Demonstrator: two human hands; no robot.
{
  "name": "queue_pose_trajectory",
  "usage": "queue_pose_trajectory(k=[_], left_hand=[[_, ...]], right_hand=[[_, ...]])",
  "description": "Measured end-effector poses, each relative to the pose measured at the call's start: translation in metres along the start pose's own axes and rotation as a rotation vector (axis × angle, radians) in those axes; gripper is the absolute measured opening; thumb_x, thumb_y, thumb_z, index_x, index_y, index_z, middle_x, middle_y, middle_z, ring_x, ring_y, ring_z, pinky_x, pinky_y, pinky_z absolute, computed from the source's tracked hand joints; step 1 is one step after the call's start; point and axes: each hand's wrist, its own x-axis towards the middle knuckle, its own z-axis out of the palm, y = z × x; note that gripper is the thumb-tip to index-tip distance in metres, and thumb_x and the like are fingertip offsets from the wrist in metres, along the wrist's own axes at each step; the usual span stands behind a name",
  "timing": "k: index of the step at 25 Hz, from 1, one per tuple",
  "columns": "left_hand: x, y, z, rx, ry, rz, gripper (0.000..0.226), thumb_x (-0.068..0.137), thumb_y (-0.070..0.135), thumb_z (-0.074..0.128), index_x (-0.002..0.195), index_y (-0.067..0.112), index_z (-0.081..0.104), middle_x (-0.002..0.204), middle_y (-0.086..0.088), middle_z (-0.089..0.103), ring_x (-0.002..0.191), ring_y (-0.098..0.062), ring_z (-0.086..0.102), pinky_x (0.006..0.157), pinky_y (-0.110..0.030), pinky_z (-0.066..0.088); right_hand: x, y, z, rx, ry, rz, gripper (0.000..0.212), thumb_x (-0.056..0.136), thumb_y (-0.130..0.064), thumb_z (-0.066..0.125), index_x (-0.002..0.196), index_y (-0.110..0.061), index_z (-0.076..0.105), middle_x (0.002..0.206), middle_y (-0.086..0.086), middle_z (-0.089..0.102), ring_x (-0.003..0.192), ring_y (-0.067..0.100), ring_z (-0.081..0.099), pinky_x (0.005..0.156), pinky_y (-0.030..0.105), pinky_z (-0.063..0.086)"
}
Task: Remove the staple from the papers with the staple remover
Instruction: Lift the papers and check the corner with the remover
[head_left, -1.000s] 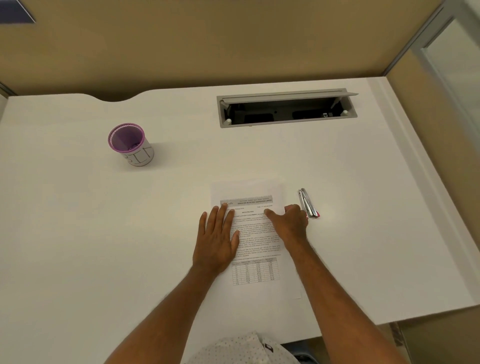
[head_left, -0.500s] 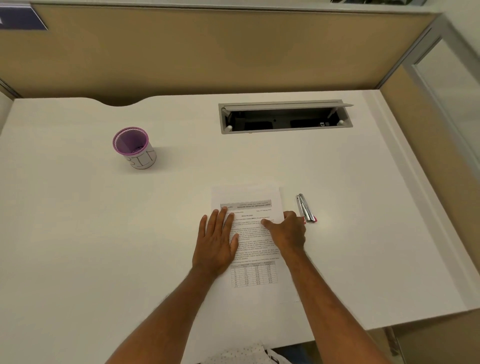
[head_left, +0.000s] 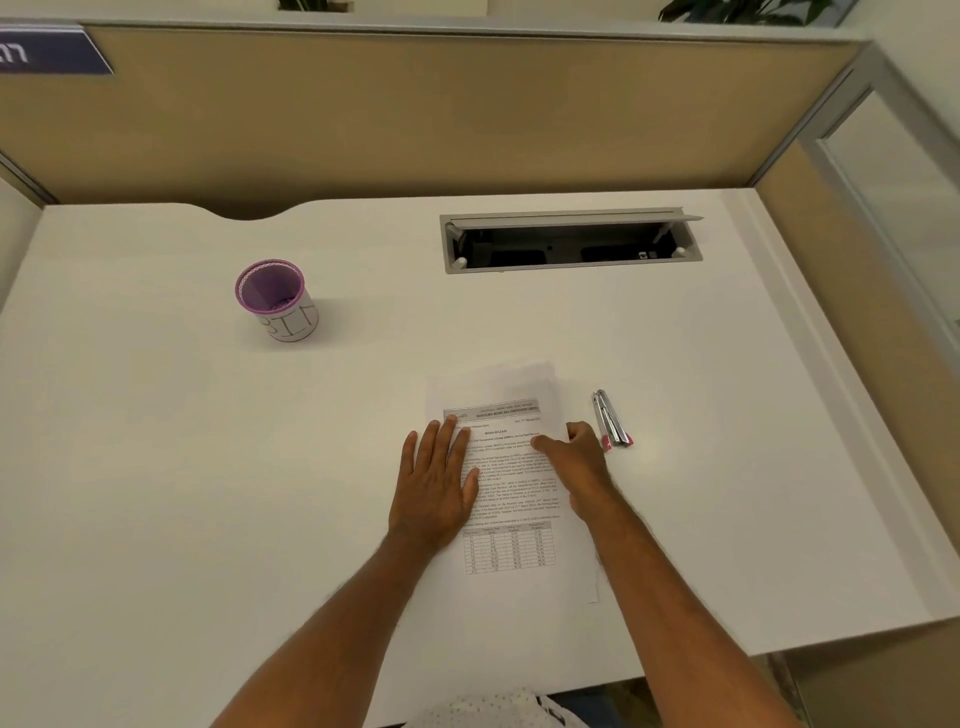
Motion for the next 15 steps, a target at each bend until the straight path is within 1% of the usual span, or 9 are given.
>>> queue_pose_trajectory(k=[2, 4, 5, 7, 9, 10, 11, 13, 15], left_hand=[[0.0, 0.002, -0.004, -0.043, -0.024, 0.004, 0.063, 0.104, 0.044, 0.035, 0.16, 0.013, 0.034, 0.17, -0.01, 0.027, 0.157, -0.03, 0.025, 0.129, -0.053, 0.017], [0.002, 0.002, -0.011, -0.198, -0.025, -0.021, 0.066, 0.104, 0.042, 0.046, 0.16, 0.011, 0.031, 0.171, -0.011, 0.021, 0.157, -0.03, 0.021, 0.13, -0.047, 0.014], [0.006, 0.004, -0.02, -0.347, 0.008, -0.085, 0.072, 0.101, 0.041, 0.056, 0.16, 0.009, 0.028, 0.171, -0.013, 0.02, 0.156, -0.029, 0.021, 0.129, -0.044, 0.016], [0.019, 0.009, -0.046, -0.829, 0.062, -0.392, 0.096, 0.091, 0.036, 0.076, 0.162, 0.012, 0.015, 0.167, -0.008, 0.024, 0.148, -0.024, 0.034, 0.121, -0.038, 0.034], [0.04, 0.009, -0.084, -1.339, 0.064, -0.646, 0.111, 0.082, 0.031, 0.084, 0.162, 0.022, 0.007, 0.153, -0.001, 0.048, 0.127, -0.018, 0.059, 0.099, -0.033, 0.055], [0.051, 0.005, -0.099, -1.518, 0.033, -0.669, 0.102, 0.084, 0.027, 0.083, 0.161, 0.024, 0.016, 0.143, -0.005, 0.06, 0.12, -0.022, 0.066, 0.095, -0.038, 0.059], [0.061, 0.001, -0.116, -1.591, 0.015, -0.623, 0.081, 0.089, 0.024, 0.079, 0.156, 0.019, 0.034, 0.135, -0.009, 0.069, 0.118, -0.03, 0.069, 0.097, -0.045, 0.059], [0.08, 0.001, -0.156, -1.532, 0.031, -0.48, 0.034, 0.097, 0.023, 0.07, 0.13, 0.017, 0.066, 0.121, -0.009, 0.077, 0.117, -0.039, 0.069, 0.097, -0.049, 0.059], [0.094, 0.009, -0.198, -1.437, 0.1, -0.37, 0.017, 0.1, 0.03, 0.064, 0.114, 0.025, 0.073, 0.11, -0.002, 0.08, 0.109, -0.033, 0.073, 0.085, -0.041, 0.063]], right_hand=[[-0.006, -0.001, -0.006, -0.031, -0.03, -0.069, 0.033, 0.091, -0.009, 0.072, 0.12, -0.012, 0.056, 0.116, 0.007, 0.072, 0.097, 0.021, 0.072, 0.074, 0.033, 0.06], [-0.014, -0.005, -0.013, -0.075, -0.046, -0.151, 0.024, 0.094, -0.007, 0.069, 0.114, -0.014, 0.058, 0.116, 0.007, 0.072, 0.099, 0.021, 0.071, 0.079, 0.034, 0.06], [-0.018, -0.009, -0.016, -0.072, -0.055, -0.189, 0.022, 0.095, -0.007, 0.069, 0.112, -0.015, 0.059, 0.115, 0.007, 0.073, 0.099, 0.021, 0.071, 0.08, 0.034, 0.06], [-0.028, -0.015, -0.024, -0.038, -0.079, -0.251, 0.019, 0.095, -0.008, 0.069, 0.109, -0.017, 0.06, 0.113, 0.004, 0.074, 0.1, 0.021, 0.072, 0.08, 0.034, 0.06], [-0.039, -0.03, -0.031, 0.02, -0.111, -0.318, 0.02, 0.095, -0.01, 0.07, 0.11, -0.021, 0.062, 0.111, -0.001, 0.075, 0.1, 0.018, 0.074, 0.076, 0.028, 0.061], [-0.043, -0.04, -0.033, 0.044, -0.119, -0.343, 0.021, 0.095, -0.011, 0.07, 0.112, -0.022, 0.063, 0.111, -0.003, 0.076, 0.098, 0.015, 0.075, 0.073, 0.025, 0.061], [-0.047, -0.052, -0.035, 0.07, -0.123, -0.369, 0.022, 0.096, -0.013, 0.07, 0.114, -0.021, 0.063, 0.112, -0.003, 0.076, 0.097, 0.015, 0.075, 0.073, 0.026, 0.062], [-0.055, -0.08, -0.038, 0.118, -0.118, -0.426, 0.024, 0.097, -0.014, 0.068, 0.119, -0.019, 0.061, 0.116, 0.0, 0.075, 0.1, 0.019, 0.074, 0.081, 0.036, 0.063], [-0.063, -0.11, -0.038, 0.152, -0.093, -0.51, 0.025, 0.098, -0.016, 0.066, 0.121, -0.021, 0.059, 0.117, 0.001, 0.073, 0.102, 0.02, 0.073, 0.081, 0.036, 0.063]])
